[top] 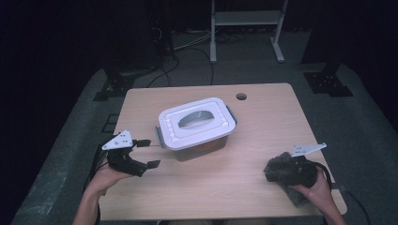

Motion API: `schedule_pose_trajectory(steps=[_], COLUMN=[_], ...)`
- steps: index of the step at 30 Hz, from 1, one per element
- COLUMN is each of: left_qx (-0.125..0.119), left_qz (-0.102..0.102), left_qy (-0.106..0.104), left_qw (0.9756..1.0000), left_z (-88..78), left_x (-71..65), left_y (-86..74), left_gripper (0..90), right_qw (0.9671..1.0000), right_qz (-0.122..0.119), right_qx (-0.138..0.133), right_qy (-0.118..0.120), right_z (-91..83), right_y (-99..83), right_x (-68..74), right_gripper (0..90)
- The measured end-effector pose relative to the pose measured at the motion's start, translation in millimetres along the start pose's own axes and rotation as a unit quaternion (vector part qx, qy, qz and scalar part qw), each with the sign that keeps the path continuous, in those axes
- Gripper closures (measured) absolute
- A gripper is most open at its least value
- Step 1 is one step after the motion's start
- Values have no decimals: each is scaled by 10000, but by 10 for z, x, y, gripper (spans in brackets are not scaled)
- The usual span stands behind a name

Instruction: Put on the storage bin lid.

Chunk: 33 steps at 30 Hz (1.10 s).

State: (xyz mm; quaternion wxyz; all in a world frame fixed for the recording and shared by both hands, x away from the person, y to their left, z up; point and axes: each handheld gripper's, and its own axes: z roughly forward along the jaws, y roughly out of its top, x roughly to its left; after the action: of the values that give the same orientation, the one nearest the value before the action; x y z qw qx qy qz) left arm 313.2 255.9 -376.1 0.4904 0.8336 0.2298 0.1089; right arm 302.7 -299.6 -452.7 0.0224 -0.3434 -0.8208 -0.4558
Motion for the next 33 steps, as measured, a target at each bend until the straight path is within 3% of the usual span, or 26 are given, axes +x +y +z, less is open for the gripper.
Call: schedule_pose_trajectory(steps=[8, 26, 33], left_qx=[47, 201, 233], left_qz=[27, -5, -50], left_qy=[69, 19, -95], left_qw=[10000, 9998, 9997], left_z=[12, 163, 230], left_x=[-15, -61, -85], left_y=[-150, -385, -480], left_gripper=[124, 123, 119], right_qw=[10000, 10000, 10000], right_qz=[9, 29, 37], right_qx=[22, 37, 49], right_qy=[-1, 10, 6], right_z=[10, 19, 23], right_y=[-10, -26, -29], right_x=[-3, -9, -5], right_gripper=[328, 328, 326])
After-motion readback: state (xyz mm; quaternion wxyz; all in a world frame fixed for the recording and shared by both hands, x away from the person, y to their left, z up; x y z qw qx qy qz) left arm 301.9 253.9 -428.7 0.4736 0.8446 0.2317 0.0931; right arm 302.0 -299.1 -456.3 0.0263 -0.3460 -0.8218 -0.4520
